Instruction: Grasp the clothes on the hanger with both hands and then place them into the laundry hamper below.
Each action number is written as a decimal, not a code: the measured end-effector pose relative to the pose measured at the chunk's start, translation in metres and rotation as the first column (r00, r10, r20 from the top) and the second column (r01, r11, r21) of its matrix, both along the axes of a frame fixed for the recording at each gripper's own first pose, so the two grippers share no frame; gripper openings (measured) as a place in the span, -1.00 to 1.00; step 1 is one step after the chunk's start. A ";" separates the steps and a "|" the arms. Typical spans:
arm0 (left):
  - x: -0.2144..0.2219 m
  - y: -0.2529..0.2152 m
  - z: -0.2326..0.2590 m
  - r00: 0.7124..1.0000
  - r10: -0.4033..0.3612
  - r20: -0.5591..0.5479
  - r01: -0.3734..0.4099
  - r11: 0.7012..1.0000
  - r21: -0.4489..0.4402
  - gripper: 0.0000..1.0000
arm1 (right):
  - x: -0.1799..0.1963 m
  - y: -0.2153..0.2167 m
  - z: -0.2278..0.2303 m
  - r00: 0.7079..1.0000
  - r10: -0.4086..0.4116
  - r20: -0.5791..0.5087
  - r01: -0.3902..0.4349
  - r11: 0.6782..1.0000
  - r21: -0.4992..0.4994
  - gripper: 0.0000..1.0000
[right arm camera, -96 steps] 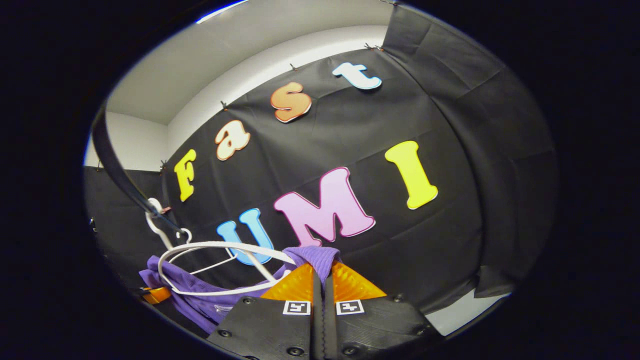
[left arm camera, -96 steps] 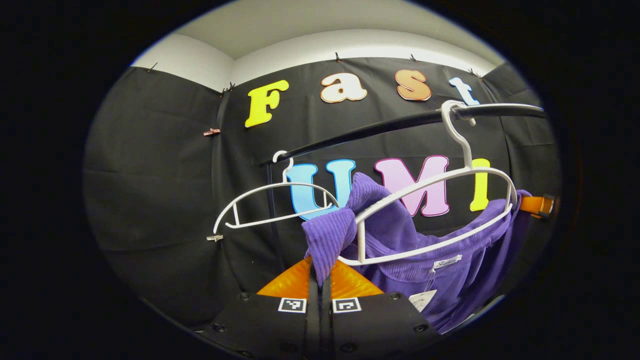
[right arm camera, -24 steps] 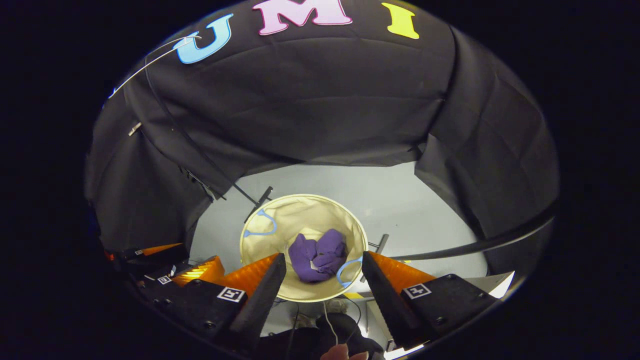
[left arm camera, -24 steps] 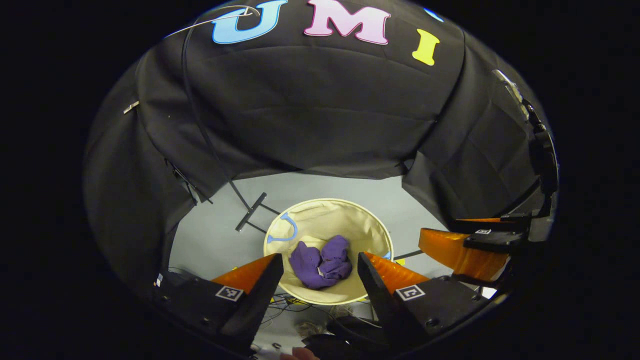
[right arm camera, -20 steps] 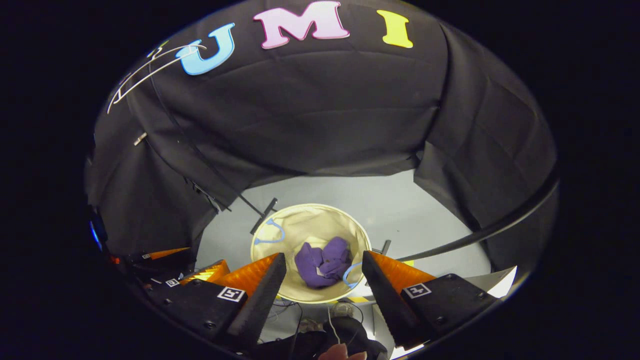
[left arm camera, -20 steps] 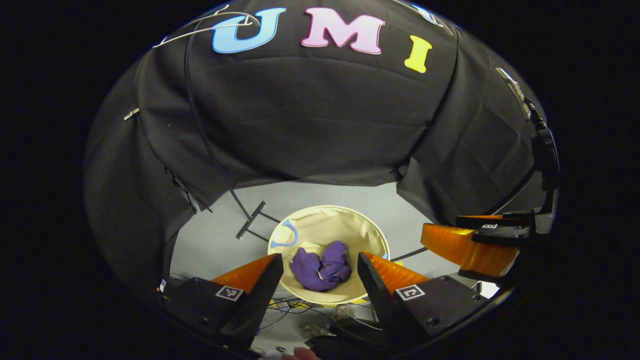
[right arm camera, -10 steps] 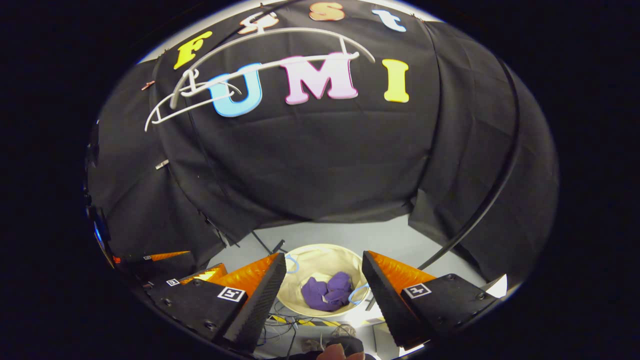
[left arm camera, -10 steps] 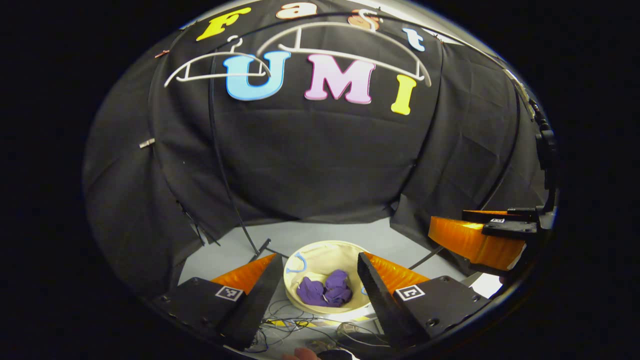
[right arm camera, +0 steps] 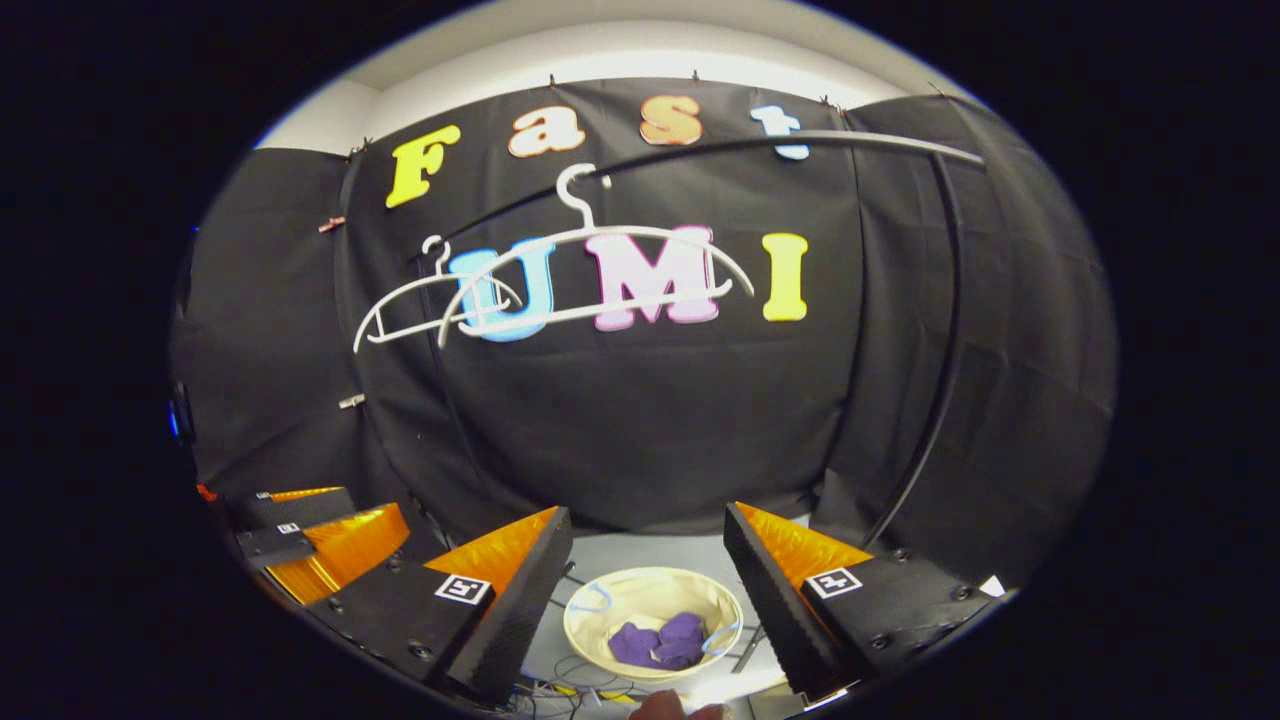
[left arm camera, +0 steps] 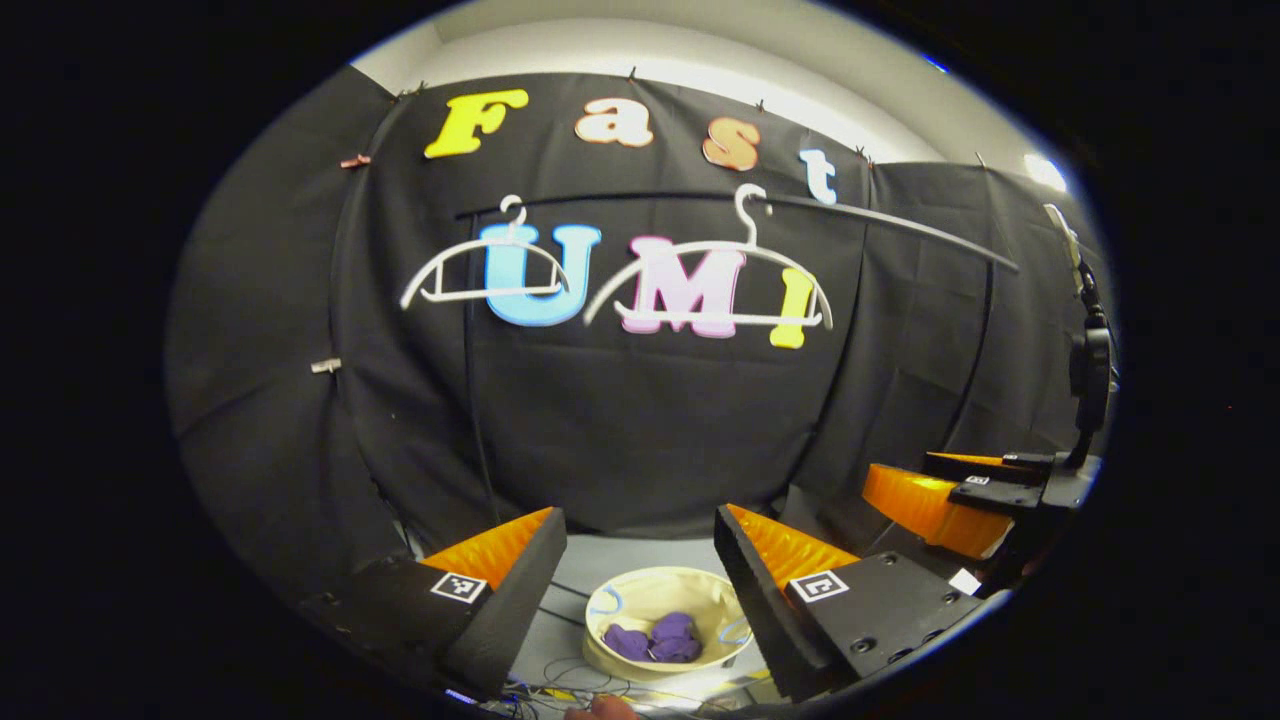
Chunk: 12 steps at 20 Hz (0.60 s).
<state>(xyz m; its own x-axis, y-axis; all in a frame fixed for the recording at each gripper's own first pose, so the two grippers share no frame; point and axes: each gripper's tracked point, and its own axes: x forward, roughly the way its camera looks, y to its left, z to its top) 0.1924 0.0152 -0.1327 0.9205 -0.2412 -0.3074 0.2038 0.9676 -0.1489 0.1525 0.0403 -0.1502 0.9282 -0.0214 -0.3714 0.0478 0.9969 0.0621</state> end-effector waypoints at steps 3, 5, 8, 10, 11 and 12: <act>-0.015 0.005 0.046 0.995 0.024 0.102 -0.024 1.000 0.005 0.87 | -0.001 0.004 0.036 0.997 0.004 0.083 -0.003 1.000 -0.013 0.96; -0.020 0.004 0.073 0.987 0.036 0.155 -0.039 0.999 0.013 0.88 | -0.003 0.009 0.054 0.992 0.014 0.124 -0.011 1.000 -0.027 1.00; -0.026 0.007 0.096 0.978 0.066 0.199 -0.071 0.997 0.014 0.84 | -0.006 0.014 0.081 0.982 0.036 0.183 -0.025 0.998 -0.062 1.00; -0.026 0.009 0.102 0.973 0.081 0.216 -0.090 0.995 0.030 0.84 | -0.009 0.015 0.097 0.975 0.042 0.217 -0.027 0.997 -0.074 0.95; -0.028 0.010 0.107 0.970 0.089 0.227 -0.099 0.994 0.035 0.84 | -0.009 0.012 0.108 0.972 0.043 0.231 -0.028 0.997 -0.069 1.00; -0.028 0.010 0.114 0.966 0.094 0.240 -0.107 0.993 0.039 0.84 | -0.011 0.013 0.117 0.967 0.042 0.250 -0.028 0.998 -0.060 0.96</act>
<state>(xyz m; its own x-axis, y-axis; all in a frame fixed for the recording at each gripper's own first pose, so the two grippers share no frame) 0.1644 0.0254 -0.0183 0.9873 -0.1332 -0.0864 0.1285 0.9901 -0.0573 0.1414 0.0532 -0.0331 0.9921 -0.0014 -0.1258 0.0030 0.9999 0.0124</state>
